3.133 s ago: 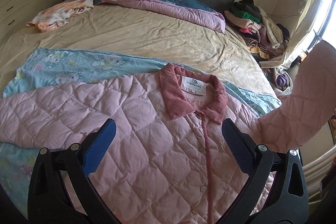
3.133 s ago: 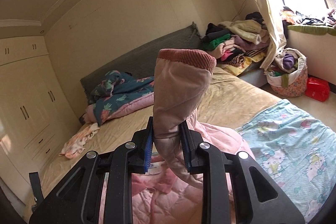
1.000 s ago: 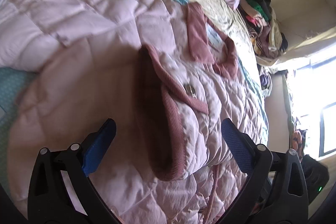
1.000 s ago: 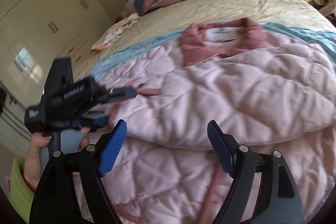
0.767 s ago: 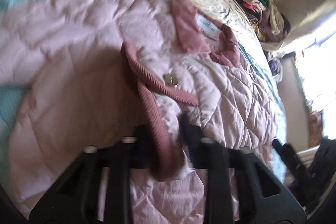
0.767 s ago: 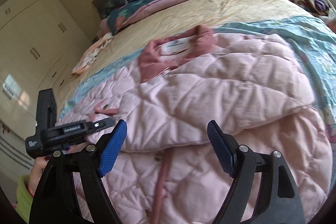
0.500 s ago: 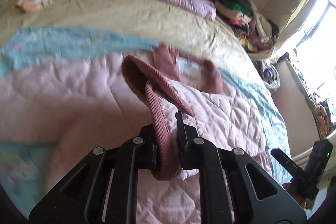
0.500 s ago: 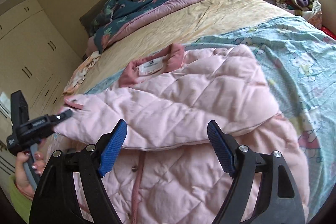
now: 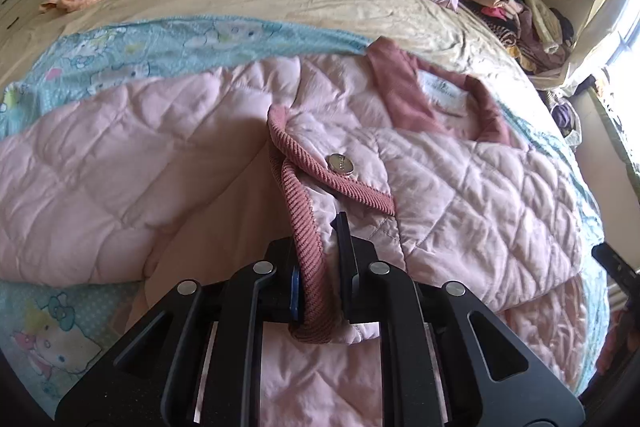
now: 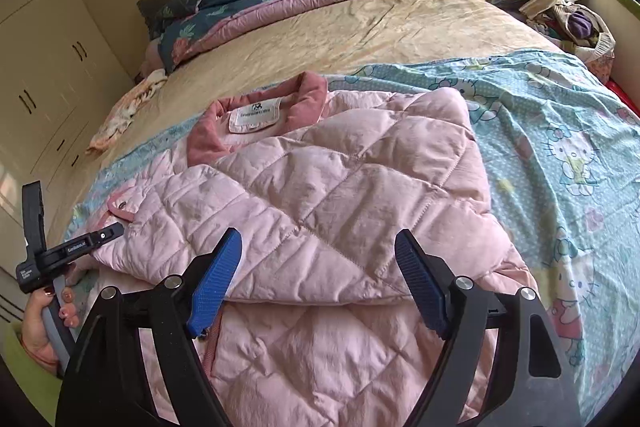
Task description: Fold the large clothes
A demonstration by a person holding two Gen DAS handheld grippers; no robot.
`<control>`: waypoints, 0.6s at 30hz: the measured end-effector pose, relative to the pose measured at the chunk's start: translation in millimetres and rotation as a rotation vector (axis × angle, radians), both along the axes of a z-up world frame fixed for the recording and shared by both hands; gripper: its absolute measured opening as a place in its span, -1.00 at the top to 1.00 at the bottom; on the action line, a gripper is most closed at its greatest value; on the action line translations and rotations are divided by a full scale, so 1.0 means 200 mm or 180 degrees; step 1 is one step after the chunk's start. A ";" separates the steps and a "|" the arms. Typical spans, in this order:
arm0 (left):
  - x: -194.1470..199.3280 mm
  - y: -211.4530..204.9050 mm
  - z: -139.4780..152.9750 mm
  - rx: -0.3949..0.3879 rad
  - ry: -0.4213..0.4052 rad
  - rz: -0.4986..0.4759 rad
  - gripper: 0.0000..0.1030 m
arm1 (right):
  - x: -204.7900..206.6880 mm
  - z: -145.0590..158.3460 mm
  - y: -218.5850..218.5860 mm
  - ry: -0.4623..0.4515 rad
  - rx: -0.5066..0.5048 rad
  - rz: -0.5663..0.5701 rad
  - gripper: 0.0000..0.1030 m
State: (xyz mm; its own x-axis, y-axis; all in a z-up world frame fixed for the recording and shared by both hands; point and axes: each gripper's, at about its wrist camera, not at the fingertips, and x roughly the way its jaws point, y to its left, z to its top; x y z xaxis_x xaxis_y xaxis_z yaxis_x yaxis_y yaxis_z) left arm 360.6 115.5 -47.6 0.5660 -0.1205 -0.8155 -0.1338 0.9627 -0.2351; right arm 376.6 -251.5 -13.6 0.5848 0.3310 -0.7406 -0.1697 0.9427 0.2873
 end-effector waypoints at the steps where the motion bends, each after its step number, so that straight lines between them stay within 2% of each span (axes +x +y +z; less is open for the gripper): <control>1: 0.00 0.00 -0.01 0.0012 0.0011 0.0001 0.85 | 0.02 -0.02 0.00 0.0039 -0.0026 0.0000 -0.51; 4: -0.01 0.00 -0.04 0.0040 0.0033 -0.0006 0.85 | 0.05 -0.09 -0.02 0.0168 -0.0098 -0.0052 -0.51; 7: -0.01 0.00 -0.06 0.0018 0.0058 -0.0012 0.83 | 0.09 -0.21 -0.05 0.0426 -0.0200 -0.0179 -0.51; 11: -0.01 -0.01 -0.08 -0.0020 0.0092 -0.0028 0.76 | 0.11 -0.31 -0.09 0.0525 -0.0082 -0.0273 -0.51; 14: -0.02 -0.01 -0.08 0.0014 0.0108 -0.0019 0.68 | 0.09 -0.28 -0.07 0.0517 -0.0113 -0.0293 -0.51; 18: -0.07 0.01 -0.02 0.0040 0.0076 0.0014 0.47 | 0.02 -0.17 -0.07 0.0377 0.0140 -0.0260 -0.52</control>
State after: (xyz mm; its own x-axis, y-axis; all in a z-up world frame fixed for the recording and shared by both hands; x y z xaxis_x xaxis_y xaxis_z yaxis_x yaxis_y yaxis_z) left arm 347.1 117.4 -52.2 0.5469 -0.1078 -0.8302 -0.1435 0.9649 -0.2198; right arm 380.7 -265.8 -48.6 0.5204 0.3194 -0.7919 -0.0554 0.9381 0.3420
